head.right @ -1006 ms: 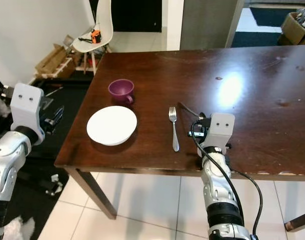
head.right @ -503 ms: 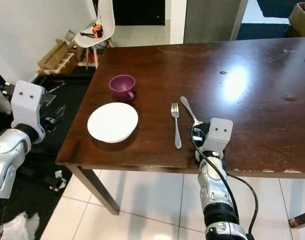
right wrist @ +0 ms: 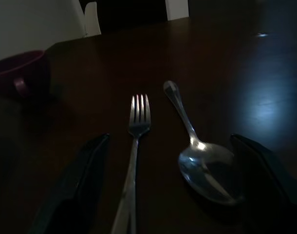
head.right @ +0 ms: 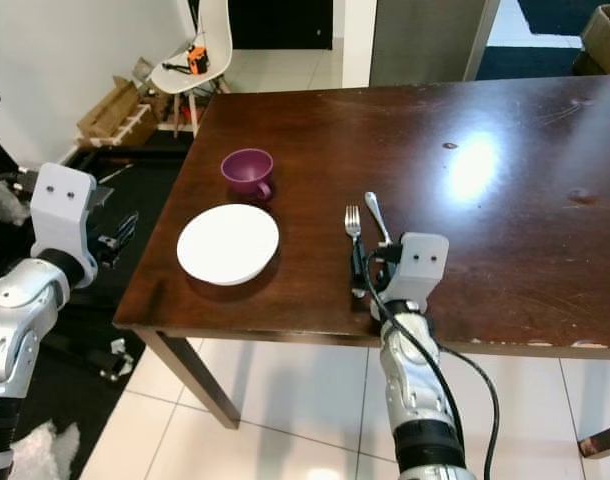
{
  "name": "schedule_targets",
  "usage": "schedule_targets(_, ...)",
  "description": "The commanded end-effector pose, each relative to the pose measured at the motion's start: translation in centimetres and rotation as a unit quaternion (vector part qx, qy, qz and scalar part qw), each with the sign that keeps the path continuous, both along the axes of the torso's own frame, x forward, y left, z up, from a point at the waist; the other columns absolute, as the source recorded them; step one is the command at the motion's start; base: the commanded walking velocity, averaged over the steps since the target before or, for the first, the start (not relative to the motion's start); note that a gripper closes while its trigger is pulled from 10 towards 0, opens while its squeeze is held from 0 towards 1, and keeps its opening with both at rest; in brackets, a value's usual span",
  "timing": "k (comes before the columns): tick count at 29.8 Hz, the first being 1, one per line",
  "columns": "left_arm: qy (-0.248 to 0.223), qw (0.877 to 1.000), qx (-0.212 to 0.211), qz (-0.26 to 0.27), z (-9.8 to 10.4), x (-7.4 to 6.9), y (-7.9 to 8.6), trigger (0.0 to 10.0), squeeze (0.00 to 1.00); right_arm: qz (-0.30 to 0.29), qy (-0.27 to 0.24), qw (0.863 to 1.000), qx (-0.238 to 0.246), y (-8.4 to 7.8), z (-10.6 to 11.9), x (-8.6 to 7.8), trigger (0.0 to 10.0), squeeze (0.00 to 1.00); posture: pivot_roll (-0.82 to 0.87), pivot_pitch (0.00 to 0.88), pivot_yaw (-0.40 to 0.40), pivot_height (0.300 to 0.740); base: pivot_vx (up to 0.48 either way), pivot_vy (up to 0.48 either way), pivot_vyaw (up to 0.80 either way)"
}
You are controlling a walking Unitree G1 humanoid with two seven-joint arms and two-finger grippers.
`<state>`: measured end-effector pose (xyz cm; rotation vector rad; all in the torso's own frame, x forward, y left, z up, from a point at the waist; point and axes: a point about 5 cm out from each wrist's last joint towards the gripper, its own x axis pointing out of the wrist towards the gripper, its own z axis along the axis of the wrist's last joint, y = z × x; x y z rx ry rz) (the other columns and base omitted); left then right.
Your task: Setting the table
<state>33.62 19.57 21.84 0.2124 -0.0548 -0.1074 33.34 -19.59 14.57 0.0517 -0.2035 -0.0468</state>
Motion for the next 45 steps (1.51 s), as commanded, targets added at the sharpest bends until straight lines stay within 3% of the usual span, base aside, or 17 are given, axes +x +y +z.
schedule_targets(1, 0.007, 1.000, -0.002, 0.006, -0.4, 0.0, 0.2, 10.0, 0.00, 0.005, 0.005, 1.000, -0.013, 0.1, 0.0, -0.3, 10.0, 0.00, 0.05, 0.124, 0.215, 0.740, 0.000, 0.000, 0.00)
schedule_targets(3, 0.006, 1.000, -0.005, 0.007, -0.5, 0.0, 0.2, 10.0, 0.00, 0.002, -0.014, 0.998, -0.063, -0.9, 1.3, -1.1, 10.0, 0.00, 0.04, 0.122, 0.211, 0.740, 0.000, 0.000, 0.00)
schedule_targets(8, 0.006, 1.000, -0.007, 0.007, -0.5, 0.1, 0.1, 10.0, 0.00, -0.024, -0.019, 0.999, -0.036, -2.6, 2.7, -1.2, 10.0, 0.00, 0.03, 0.120, 0.211, 0.740, 0.000, 0.000, 0.00)
schedule_targets(10, 0.006, 1.000, -0.008, 0.006, -0.5, 0.2, 0.0, 10.0, 0.00, -0.043, -0.013, 0.999, 0.020, -3.3, 3.1, -1.1, 10.0, 0.00, 0.03, 0.119, 0.212, 0.740, 0.000, 0.000, 0.00)
schedule_targets(12, 0.006, 1.000, -0.008, 0.006, -0.5, 0.2, 0.0, 10.0, 0.00, -0.043, -0.013, 0.999, 0.020, -3.3, 3.1, -1.1, 10.0, 0.00, 0.03, 0.119, 0.212, 0.740, 0.000, 0.000, 0.00)
schedule_targets(14, 0.004, 1.000, -0.009, 0.003, -0.4, 0.4, -0.3, 10.0, 0.00, -0.049, -0.012, 0.994, 0.102, -3.0, 3.2, -0.4, 10.0, 0.00, 0.03, 0.112, 0.218, 0.740, 0.000, 0.000, 0.00)
schedule_targets(15, 0.004, 1.000, -0.009, 0.003, -0.4, 0.4, -0.3, 10.0, 0.00, -0.049, -0.012, 0.994, 0.102, -3.0, 3.2, -0.4, 10.0, 0.00, 0.03, 0.112, 0.218, 0.740, 0.000, 0.000, 0.00)
schedule_targets(17, 0.002, 1.000, -0.010, 0.000, -0.3, 0.5, -0.4, 10.0, 0.00, -0.043, 0.001, 0.977, 0.210, -1.8, 3.2, 0.9, 10.0, 0.00, 0.03, 0.108, 0.222, 0.740, 0.000, 0.000, 0.00)
schedule_targets(18, 0.002, 1.000, -0.010, 0.000, -0.3, 0.5, -0.4, 10.0, 0.00, -0.043, 0.001, 0.977, 0.210, -1.8, 3.2, 0.9, 10.0, 0.00, 0.03, 0.108, 0.222, 0.740, 0.000, 0.000, 0.00)
schedule_targets(20, 0.000, 1.000, -0.009, -0.001, -0.1, 0.5, -0.4, 10.0, 0.00, -0.040, 0.024, 0.962, 0.269, -0.9, 3.1, 1.9, 10.0, 0.00, 0.04, 0.107, 0.220, 0.740, 0.000, 0.000, 0.00)
schedule_targets(24, -0.002, 1.000, -0.007, -0.001, 0.0, 0.5, -0.3, 10.0, 0.00, -0.041, 0.066, 0.951, 0.300, -0.2, 2.7, 2.9, 10.0, 0.00, 0.05, 0.108, 0.218, 0.740, 0.000, 0.000, 0.00)
schedule_targets(27, -0.002, 1.000, -0.005, 0.002, -0.1, 0.2, 0.0, 10.0, 0.00, -0.079, 0.098, 0.936, 0.330, -0.5, 2.0, 3.1, 10.0, 0.00, 0.06, 0.107, 0.208, 0.740, 0.000, 0.000, 0.00)
schedule_targets(30, -0.002, 1.000, -0.005, 0.004, -0.1, 0.1, 0.1, 10.0, 0.00, -0.107, 0.106, 0.930, 0.336, -0.8, 1.8, 3.1, 10.0, 0.00, 0.06, 0.108, 0.207, 0.740, 0.000, 0.000, 0.00)
schedule_targets(36, -0.001, 1.000, -0.006, 0.005, -0.3, 0.1, 0.0, 10.0, 0.00, -0.109, 0.088, 0.938, 0.316, -0.8, 2.9, 3.2, 10.0, 0.00, 0.05, 0.106, 0.207, 0.740, 0.000, 0.000, 0.00)
schedule_targets(45, 0.000, 1.000, -0.010, -0.003, -0.4, 0.4, -0.5, 10.0, 0.00, -0.075, 0.177, 0.938, 0.288, 1.2, -0.2, 2.2, 10.0, 0.00, 0.03, 0.102, 0.208, 0.740, 0.000, 0.000, 0.00)
